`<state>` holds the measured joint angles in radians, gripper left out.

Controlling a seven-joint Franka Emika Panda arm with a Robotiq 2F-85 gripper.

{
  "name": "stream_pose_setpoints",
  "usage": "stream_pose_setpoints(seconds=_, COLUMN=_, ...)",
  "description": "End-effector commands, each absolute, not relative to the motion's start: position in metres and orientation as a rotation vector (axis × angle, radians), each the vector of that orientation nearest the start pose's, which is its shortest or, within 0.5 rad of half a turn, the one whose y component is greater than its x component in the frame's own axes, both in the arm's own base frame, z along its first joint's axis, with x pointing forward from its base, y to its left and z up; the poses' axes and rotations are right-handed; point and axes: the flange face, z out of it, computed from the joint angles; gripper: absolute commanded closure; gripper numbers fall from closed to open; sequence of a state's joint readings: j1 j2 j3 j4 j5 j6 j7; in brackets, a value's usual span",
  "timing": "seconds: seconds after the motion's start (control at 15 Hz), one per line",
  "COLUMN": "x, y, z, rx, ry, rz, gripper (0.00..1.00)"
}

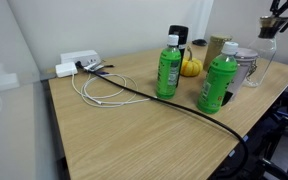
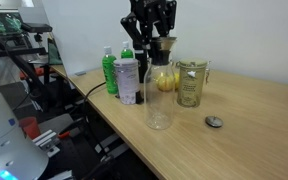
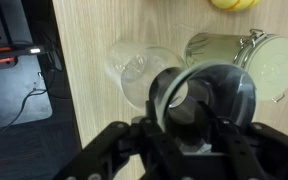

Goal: Move the glass bottle to the right side of the table

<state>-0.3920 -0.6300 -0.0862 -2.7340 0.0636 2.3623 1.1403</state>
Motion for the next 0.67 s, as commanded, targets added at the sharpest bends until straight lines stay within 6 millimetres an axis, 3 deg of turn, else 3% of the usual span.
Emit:
stream_pose_setpoints(seconds=0.0, x=0.326, y=-0.169, z=0.433, rx=-2.024, ry=2.140, rz=-0.328, gripper=0.25)
stream_pose_setpoints(seconds=0.2, x=0.324, y=-0.169, z=0.436, rx=-2.013, ry=2.148, rz=-0.336, gripper=0.04)
stream_pose_setpoints(seconds=0.6, x=0.320, y=-0.164, z=0.444, rx=-2.002, ry=2.132, rz=-0.315, gripper=0.00)
